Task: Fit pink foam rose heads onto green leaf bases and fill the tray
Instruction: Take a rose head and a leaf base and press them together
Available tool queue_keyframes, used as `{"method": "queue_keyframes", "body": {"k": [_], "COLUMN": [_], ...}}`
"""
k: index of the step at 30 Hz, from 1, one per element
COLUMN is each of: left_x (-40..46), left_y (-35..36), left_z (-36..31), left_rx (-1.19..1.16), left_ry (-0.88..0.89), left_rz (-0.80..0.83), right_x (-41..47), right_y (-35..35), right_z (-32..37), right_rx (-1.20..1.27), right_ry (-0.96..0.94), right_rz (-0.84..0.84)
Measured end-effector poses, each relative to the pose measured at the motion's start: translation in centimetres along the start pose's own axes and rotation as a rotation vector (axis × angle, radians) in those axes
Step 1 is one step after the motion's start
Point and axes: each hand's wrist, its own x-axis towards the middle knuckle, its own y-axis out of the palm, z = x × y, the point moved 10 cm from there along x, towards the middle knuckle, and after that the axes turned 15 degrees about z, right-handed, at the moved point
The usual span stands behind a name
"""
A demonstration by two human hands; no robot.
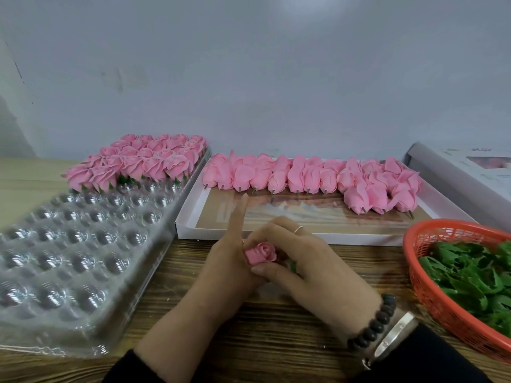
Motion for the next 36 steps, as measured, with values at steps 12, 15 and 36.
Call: {"method": "queue_keyframes", "body": {"k": [12,15,36], "left_x": [0.3,0.4,0.7], "left_y": [1.6,1.3,4.9], "left_z": [0.4,1.1,0.0], "left_rx": [-0.281,-0.305,0.306], "left_ry": [0.064,0.016,-0.021], "left_rz": [0.123,0.074,0.135], "right_x": [-0.5,-1.9,-5.2], "right_y": [-1.3,-3.8,-4.7], "right_z": [-2.1,-4.0,-8.3], "right_rx": [0.416,0.561,0.601], "right_ry": [0.044,0.043,0.165], "right_rz": [-0.138,-0.399,-0.747]}}
